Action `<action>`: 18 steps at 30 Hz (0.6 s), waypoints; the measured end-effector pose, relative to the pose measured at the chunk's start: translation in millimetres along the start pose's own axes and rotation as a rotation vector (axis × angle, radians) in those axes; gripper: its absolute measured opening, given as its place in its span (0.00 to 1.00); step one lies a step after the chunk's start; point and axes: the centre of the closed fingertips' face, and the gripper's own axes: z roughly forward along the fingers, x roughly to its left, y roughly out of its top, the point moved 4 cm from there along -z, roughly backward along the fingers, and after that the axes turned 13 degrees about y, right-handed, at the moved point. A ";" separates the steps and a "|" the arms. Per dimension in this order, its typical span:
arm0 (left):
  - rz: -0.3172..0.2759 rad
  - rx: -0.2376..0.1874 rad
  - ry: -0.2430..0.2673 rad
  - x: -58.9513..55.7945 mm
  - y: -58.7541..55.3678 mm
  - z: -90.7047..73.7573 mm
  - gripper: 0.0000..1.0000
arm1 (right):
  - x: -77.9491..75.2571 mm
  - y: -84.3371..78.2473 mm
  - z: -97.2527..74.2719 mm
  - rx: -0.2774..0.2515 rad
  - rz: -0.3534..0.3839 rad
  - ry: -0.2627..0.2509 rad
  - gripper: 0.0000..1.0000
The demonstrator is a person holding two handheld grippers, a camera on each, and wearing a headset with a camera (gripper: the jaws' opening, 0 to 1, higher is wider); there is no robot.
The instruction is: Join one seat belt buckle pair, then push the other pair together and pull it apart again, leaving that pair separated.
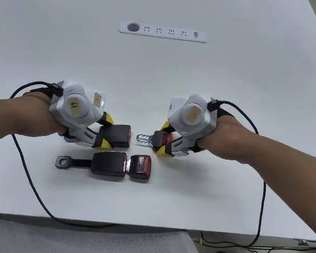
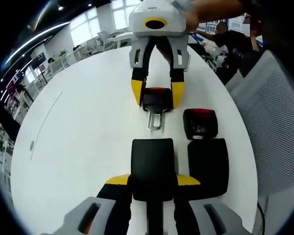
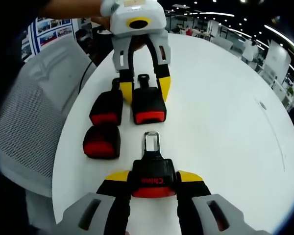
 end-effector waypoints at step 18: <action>0.079 0.024 0.011 -1.5 2.9 0.4 0.34 | -3.6 -48.0 -29.9 0.035 0.042 -0.034 0.34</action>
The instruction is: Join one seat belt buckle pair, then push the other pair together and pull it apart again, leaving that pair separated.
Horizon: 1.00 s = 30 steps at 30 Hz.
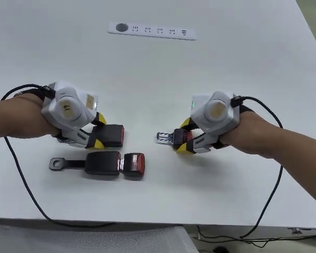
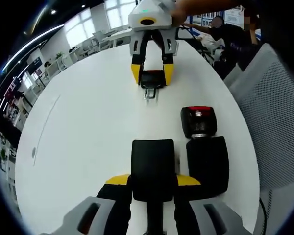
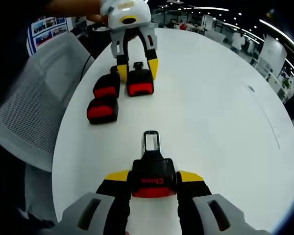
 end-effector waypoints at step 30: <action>-0.246 -0.063 0.221 -8.7 -13.2 -90.7 0.62 | 53.7 18.7 -52.1 -0.179 0.094 -0.190 0.52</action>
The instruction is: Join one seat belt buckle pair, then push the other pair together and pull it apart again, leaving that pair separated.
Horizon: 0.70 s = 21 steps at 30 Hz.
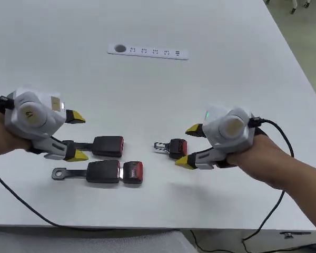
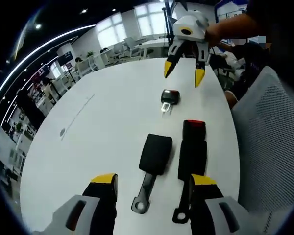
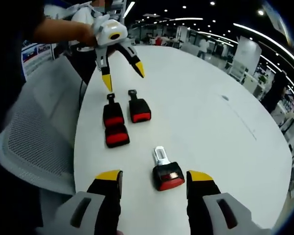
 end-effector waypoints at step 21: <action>-0.267 -0.010 0.152 -11.1 -66.1 -51.4 1.00 | 42.7 -9.7 -18.7 -0.137 0.152 -0.101 0.99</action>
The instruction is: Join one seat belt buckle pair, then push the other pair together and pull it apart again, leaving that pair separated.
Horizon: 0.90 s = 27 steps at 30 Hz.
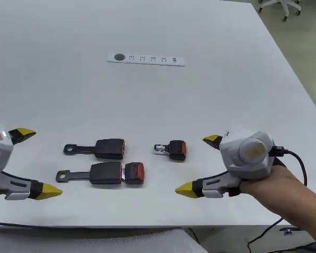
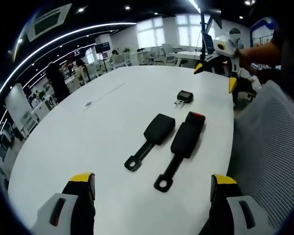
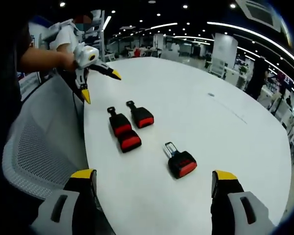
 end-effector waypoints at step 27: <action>-0.141 -0.028 0.128 14.2 -16.8 -15.3 1.00 | 7.2 7.0 -6.9 -0.085 0.079 -0.065 0.99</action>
